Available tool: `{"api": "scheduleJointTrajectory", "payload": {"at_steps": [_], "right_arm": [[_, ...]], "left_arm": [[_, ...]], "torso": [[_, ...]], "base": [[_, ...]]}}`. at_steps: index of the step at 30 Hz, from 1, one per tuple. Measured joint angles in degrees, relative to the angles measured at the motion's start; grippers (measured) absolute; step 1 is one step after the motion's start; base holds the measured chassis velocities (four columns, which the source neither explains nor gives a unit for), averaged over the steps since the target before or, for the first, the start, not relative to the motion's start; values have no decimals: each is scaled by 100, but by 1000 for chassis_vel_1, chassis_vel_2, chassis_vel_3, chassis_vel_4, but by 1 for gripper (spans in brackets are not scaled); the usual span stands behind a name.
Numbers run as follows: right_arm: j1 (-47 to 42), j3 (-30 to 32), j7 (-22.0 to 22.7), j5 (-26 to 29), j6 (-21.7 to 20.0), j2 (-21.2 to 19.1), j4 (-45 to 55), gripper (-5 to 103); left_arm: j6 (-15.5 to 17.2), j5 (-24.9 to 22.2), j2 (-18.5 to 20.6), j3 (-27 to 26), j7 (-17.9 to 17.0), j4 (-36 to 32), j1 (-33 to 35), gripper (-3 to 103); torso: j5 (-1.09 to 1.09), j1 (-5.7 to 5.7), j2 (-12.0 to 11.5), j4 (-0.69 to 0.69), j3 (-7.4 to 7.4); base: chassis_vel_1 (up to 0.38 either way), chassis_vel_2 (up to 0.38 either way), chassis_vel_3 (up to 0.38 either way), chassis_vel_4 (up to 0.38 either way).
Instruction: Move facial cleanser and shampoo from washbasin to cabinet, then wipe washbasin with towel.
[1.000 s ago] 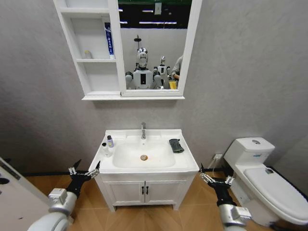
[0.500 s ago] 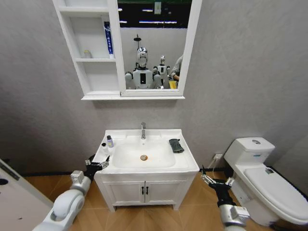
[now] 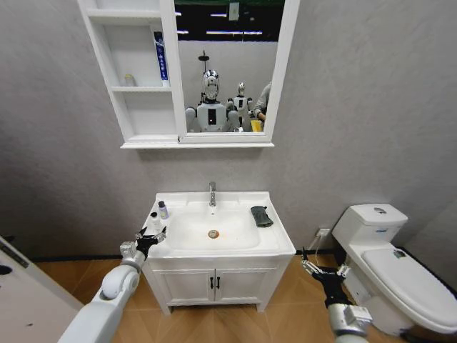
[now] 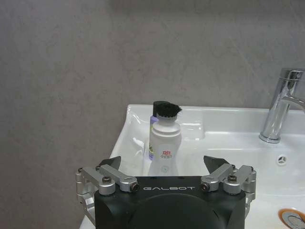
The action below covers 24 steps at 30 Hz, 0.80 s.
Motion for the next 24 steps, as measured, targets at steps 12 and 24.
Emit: {"api": "scheduleJointTrajectory", "payload": {"at_steps": [12,24], "right_arm": [[18,22,5,91,-4,-92,-40,100],[-12,40,55,61,-7,126,-45,100]], "left_arm": [[-10,46,-9,231,123,551,-551,98],[-470,428,-337,316,242,1245,-945,98]], "torso": [[1,0,0,-1,0],[0,0,0,-1,0]], "base": [[0,0,0,0],[0,0,0,0]]}}
